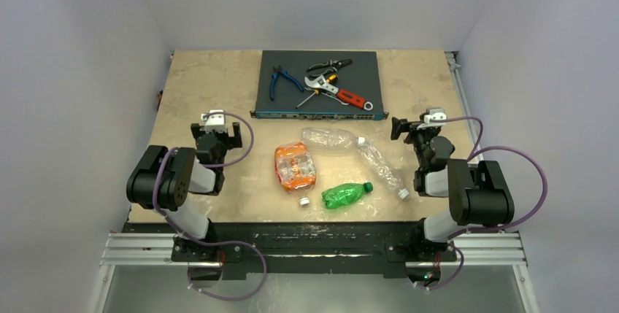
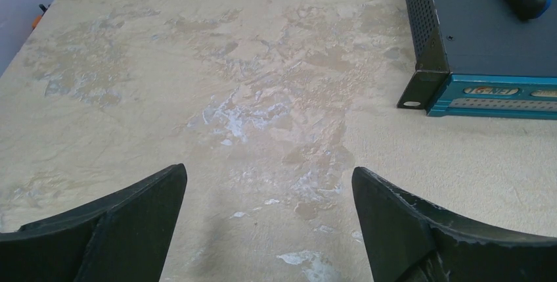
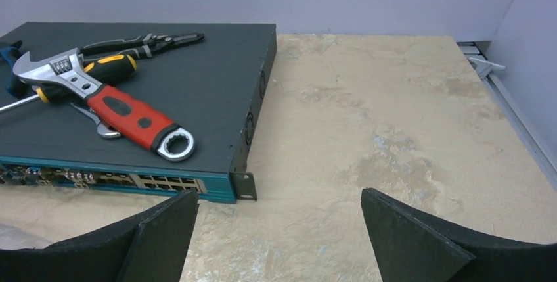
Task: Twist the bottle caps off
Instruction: Pick up the plastic bottle at the center of the board.
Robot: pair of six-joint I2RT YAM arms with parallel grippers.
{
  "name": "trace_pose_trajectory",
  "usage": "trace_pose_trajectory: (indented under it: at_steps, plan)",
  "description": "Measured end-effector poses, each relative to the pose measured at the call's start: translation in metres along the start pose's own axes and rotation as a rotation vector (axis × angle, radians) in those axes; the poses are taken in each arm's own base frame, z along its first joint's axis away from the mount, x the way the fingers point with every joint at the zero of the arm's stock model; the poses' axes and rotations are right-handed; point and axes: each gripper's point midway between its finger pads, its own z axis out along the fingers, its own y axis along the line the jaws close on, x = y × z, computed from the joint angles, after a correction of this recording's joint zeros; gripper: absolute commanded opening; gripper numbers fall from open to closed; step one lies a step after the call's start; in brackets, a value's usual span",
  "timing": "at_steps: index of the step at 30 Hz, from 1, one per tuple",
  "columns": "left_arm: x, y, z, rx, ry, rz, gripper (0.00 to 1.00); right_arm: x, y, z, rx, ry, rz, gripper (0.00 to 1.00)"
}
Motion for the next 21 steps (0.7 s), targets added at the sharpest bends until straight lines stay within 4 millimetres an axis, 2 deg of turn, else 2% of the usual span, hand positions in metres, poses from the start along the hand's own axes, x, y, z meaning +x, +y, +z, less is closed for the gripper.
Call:
trace_pose_trajectory:
  at_steps: [9, 12, 13, 15, 18, 20, 21]
  plan:
    - [-0.004, -0.013, 0.000, 0.085, -0.018, 0.025, 1.00, -0.001, -0.002, 0.006, 0.050, 0.024, 0.005, 0.99]
    - [-0.007, -0.017, -0.001, 0.131, 0.013, 0.034, 1.00, -0.021, -0.013, 0.018, 0.113, 0.035, 0.021, 0.99]
    - [-0.013, -0.019, 0.001, 0.144, 0.022, 0.035, 1.00, -0.037, -0.016, 0.025, 0.134, 0.030, 0.039, 0.99]
    - [-0.044, -0.025, 0.012, 0.186, 0.024, 0.045, 1.00, -0.068, -0.017, 0.035, 0.150, 0.005, 0.068, 0.99]
    - [-0.113, -0.035, 0.028, 0.247, -0.016, 0.061, 1.00, -0.119, -0.007, 0.043, 0.123, -0.050, 0.164, 0.99]
    - [-0.148, -0.040, 0.030, 0.288, -0.016, 0.082, 1.00, -0.141, 0.007, 0.043, 0.069, -0.062, 0.291, 0.99]
    - [-0.157, -0.042, 0.030, 0.306, -0.010, 0.086, 1.00, -0.146, 0.015, 0.043, 0.038, -0.053, 0.334, 0.99]
